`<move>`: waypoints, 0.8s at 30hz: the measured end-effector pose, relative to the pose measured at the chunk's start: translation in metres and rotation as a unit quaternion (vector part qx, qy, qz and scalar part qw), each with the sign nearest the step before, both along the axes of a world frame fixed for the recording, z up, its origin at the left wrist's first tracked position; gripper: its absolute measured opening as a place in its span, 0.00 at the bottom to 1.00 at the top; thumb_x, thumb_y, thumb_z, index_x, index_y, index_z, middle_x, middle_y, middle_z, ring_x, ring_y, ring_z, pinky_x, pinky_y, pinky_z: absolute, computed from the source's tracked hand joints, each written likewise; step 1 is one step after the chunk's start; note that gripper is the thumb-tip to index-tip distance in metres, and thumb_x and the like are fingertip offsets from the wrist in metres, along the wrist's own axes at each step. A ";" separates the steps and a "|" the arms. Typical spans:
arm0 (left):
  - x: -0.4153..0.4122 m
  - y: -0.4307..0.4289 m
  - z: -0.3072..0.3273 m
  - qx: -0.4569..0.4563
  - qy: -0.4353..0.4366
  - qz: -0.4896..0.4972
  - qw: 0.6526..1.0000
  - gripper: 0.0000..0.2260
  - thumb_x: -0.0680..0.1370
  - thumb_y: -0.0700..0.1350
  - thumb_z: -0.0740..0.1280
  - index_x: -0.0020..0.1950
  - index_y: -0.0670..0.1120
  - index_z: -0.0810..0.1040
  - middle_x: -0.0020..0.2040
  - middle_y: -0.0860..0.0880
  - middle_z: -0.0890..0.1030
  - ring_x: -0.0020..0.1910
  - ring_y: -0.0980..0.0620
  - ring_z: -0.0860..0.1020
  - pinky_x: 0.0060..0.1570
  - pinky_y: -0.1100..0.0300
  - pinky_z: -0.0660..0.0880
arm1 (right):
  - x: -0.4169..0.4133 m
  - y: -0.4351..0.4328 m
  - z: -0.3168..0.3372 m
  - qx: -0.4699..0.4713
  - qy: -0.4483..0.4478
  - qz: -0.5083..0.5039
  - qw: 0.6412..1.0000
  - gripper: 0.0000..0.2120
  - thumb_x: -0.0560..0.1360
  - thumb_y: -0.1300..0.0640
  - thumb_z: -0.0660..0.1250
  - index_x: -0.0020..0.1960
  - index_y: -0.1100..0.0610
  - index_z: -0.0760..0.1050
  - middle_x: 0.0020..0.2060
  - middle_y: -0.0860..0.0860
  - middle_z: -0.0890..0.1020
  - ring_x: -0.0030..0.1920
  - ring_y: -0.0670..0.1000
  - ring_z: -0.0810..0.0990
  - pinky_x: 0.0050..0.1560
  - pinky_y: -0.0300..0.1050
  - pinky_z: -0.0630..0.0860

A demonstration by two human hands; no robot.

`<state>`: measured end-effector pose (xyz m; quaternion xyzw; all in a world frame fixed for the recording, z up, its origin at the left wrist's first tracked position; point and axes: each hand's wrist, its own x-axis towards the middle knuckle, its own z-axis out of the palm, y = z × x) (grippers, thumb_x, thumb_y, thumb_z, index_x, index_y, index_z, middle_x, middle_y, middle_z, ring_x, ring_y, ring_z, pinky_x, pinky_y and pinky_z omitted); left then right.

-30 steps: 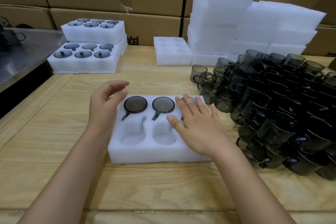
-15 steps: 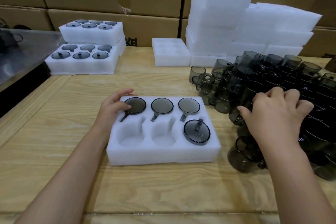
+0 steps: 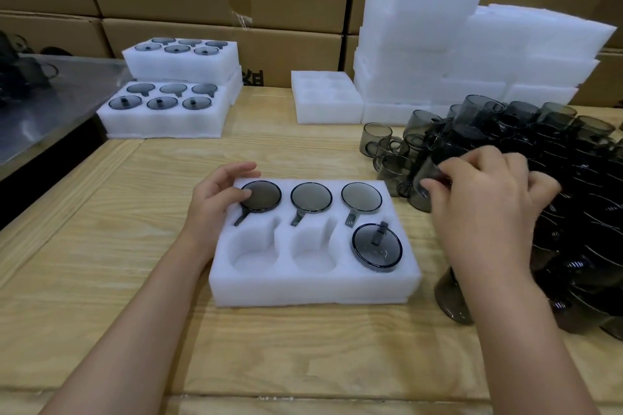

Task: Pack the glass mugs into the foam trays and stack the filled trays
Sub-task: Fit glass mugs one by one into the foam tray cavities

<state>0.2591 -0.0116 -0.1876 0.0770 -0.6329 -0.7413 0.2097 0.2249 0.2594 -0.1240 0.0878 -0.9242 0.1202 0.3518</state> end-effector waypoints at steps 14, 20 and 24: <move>0.025 0.016 0.021 -0.288 0.080 -0.090 0.950 0.24 0.68 0.46 0.72 0.63 0.49 0.74 0.57 0.48 0.81 0.60 0.57 0.77 0.58 0.67 0.70 | 0.024 -0.074 -0.034 -0.144 -0.082 0.394 0.904 0.04 0.72 0.64 0.69 0.45 0.62 0.81 0.64 0.61 0.73 0.54 0.60 0.79 0.52 0.48 0.76; 0.026 0.021 0.026 -0.364 0.059 -0.092 0.925 0.25 0.65 0.45 0.76 0.61 0.56 0.76 0.57 0.61 0.81 0.59 0.64 0.77 0.58 0.71 0.70 | 0.021 -0.071 -0.040 -0.221 -0.111 0.388 0.888 0.03 0.69 0.62 0.72 0.43 0.59 0.82 0.62 0.55 0.75 0.53 0.43 0.73 0.51 0.32 0.68; 0.028 0.027 0.033 -0.401 0.071 -0.108 0.907 0.22 0.65 0.53 0.77 0.58 0.62 0.77 0.53 0.65 0.81 0.54 0.65 0.79 0.52 0.75 0.70 | 0.025 -0.070 -0.036 -0.309 -0.158 0.383 0.856 0.09 0.64 0.59 0.78 0.39 0.49 0.80 0.55 0.45 0.78 0.53 0.37 0.73 0.49 0.25 0.65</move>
